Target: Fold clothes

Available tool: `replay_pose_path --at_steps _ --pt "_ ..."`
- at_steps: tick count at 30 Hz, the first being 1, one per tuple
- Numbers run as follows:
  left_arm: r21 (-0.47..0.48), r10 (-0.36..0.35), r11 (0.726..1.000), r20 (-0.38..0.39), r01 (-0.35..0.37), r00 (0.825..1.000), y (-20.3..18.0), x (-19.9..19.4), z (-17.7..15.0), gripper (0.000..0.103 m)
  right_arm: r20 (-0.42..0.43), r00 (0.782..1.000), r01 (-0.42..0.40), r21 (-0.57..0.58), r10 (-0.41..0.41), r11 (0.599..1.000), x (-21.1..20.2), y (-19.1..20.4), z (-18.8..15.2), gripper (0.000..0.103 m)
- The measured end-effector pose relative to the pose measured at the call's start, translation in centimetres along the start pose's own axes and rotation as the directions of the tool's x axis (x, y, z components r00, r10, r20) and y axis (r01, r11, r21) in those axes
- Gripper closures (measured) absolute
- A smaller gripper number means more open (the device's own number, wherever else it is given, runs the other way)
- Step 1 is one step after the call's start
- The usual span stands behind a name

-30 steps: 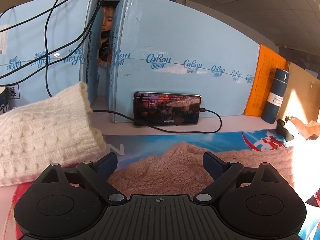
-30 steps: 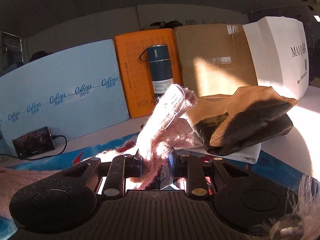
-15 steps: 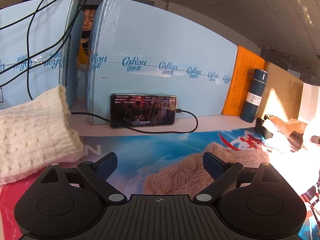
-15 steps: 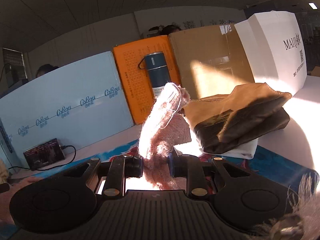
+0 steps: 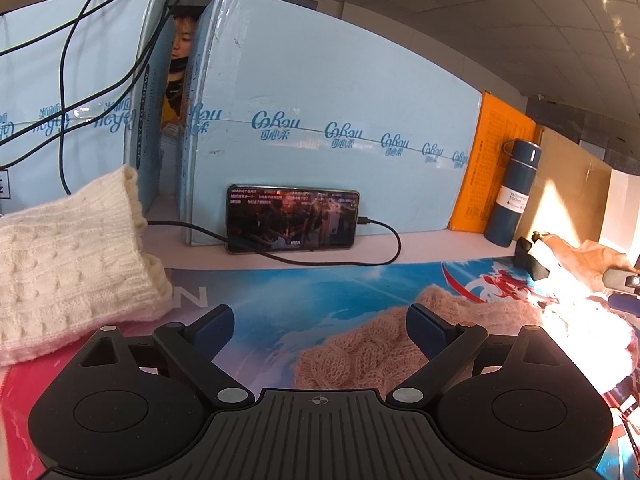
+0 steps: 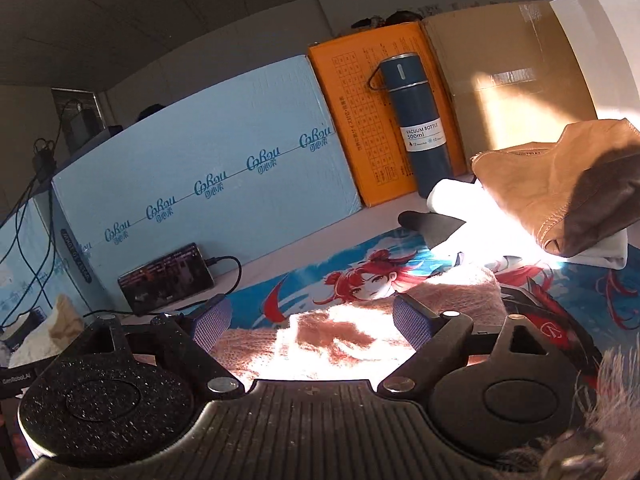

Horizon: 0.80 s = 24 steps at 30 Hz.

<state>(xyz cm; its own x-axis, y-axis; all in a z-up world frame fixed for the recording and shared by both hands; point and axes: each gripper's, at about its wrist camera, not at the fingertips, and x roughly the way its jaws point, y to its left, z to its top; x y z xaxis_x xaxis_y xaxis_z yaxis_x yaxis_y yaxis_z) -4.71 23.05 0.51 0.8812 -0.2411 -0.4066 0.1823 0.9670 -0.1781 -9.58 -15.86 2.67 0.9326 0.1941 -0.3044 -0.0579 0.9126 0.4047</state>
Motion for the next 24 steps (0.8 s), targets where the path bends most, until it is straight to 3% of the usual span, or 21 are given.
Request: replay_pose_path --at_steps 3,6,9,12,14,16,20,23,24 --pt "-0.010 0.000 1.000 0.000 0.000 1.000 0.1 -0.1 0.0 0.007 0.114 0.993 -0.041 0.146 0.025 0.988 -1.4 -1.1 0.4 0.014" --pt "-0.048 -0.022 0.999 -0.016 0.022 1.000 0.3 0.0 0.0 0.005 0.131 0.991 -0.009 0.251 -0.025 0.968 -1.6 -2.0 0.5 0.014" --pt "-0.073 -0.028 0.997 -0.035 0.025 0.999 0.5 0.1 -0.1 0.004 0.045 0.998 -0.046 0.274 0.035 0.961 -0.4 -1.9 -0.5 0.014" --pt "-0.088 -0.025 0.996 -0.053 0.020 0.998 0.6 0.3 -0.1 0.004 -0.061 0.988 -0.119 0.270 0.141 0.955 1.5 -1.1 -1.5 0.013" --pt "-0.099 -0.023 0.995 -0.065 0.017 0.998 0.7 0.4 -0.2 0.004 -0.145 0.981 -0.088 0.271 0.131 0.958 2.9 -0.6 -2.2 0.013" --pt "-0.109 -0.022 0.994 -0.078 0.013 0.997 0.8 0.5 -0.3 0.004 -0.144 0.983 -0.080 0.240 0.117 0.968 3.0 -0.1 -2.6 0.013" --pt "-0.130 -0.019 0.992 -0.102 0.006 0.995 1.0 0.7 -0.4 0.004 -0.030 0.992 -0.108 0.254 0.119 0.961 0.3 0.3 -3.0 0.013" --pt "-0.145 -0.016 0.989 -0.122 -0.002 0.992 1.1 0.8 -0.5 0.004 0.148 0.987 -0.100 0.240 0.066 0.966 -3.3 -0.1 -3.3 0.010" --pt "-0.150 -0.010 0.989 -0.136 -0.011 0.991 1.1 0.8 -0.4 0.004 0.186 0.982 -0.051 0.247 0.004 0.968 -4.1 -0.5 -3.1 0.007"
